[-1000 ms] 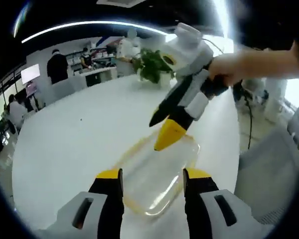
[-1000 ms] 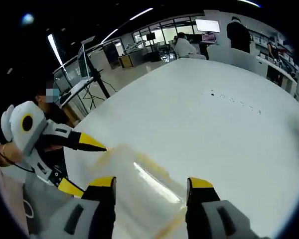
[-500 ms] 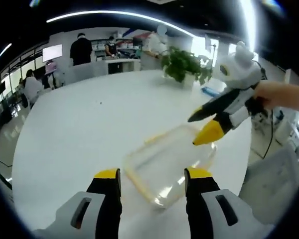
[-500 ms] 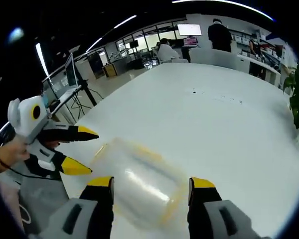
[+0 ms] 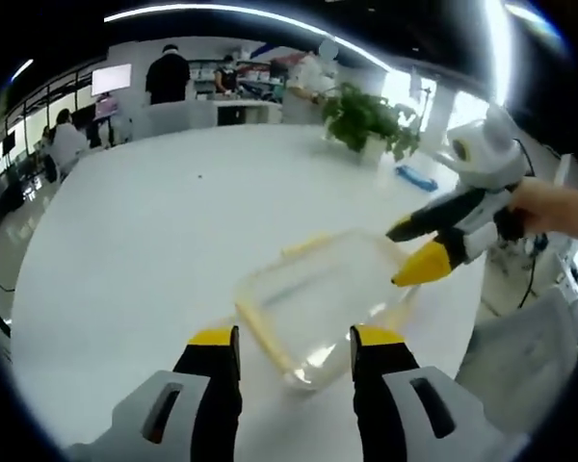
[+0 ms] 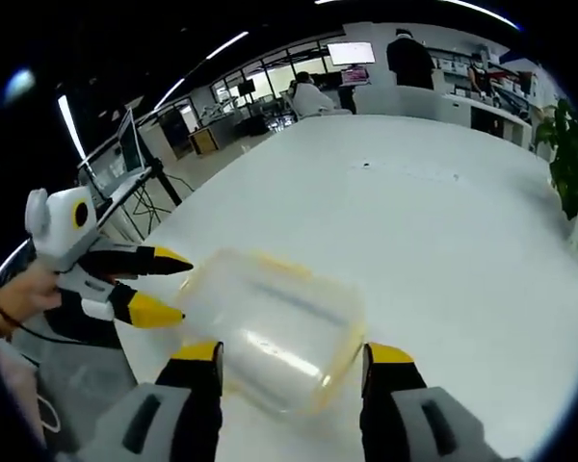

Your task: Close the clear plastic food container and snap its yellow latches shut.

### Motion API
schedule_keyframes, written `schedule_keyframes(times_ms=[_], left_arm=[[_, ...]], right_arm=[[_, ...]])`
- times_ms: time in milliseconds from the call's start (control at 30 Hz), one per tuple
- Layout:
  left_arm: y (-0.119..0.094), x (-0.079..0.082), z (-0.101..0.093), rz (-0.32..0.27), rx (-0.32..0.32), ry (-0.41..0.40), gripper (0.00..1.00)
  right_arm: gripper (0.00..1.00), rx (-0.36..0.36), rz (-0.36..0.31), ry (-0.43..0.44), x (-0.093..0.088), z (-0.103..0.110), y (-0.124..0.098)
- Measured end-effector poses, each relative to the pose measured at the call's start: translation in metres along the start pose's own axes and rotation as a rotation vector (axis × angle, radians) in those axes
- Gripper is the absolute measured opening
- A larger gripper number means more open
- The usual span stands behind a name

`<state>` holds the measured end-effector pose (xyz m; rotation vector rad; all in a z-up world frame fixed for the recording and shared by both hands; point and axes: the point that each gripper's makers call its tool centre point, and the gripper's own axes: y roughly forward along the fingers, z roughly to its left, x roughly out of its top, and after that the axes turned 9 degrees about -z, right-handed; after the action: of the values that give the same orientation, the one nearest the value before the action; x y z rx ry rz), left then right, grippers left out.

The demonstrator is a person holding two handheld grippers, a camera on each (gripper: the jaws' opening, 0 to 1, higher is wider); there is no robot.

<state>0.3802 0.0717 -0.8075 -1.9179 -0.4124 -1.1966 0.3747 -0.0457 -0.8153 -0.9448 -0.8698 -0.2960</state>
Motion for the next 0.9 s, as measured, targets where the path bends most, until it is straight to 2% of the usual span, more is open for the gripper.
schedule_keyframes(times_ms=[133, 200, 267, 567, 900], left_arm=[[0.003, -0.005, 0.001, 0.016, 0.004, -0.011, 0.40], [0.003, -0.005, 0.000, 0.008, -0.003, -0.048, 0.39], [0.004, -0.003, -0.002, 0.006, -0.014, -0.017, 0.39], [0.010, -0.004, 0.001, 0.022, -0.015, -0.049, 0.41], [0.015, 0.004, 0.014, 0.028, 0.003, -0.014, 0.40]], right_arm=[[0.55, -0.007, 0.012, 0.007, -0.007, -0.001, 0.002], [0.55, 0.001, 0.033, 0.017, -0.014, 0.002, 0.004], [0.57, 0.000, 0.019, 0.018, -0.015, 0.005, 0.007], [0.55, -0.003, 0.020, 0.090, -0.013, 0.002, 0.008], [0.55, -0.008, 0.005, 0.085, -0.004, 0.000, 0.018]])
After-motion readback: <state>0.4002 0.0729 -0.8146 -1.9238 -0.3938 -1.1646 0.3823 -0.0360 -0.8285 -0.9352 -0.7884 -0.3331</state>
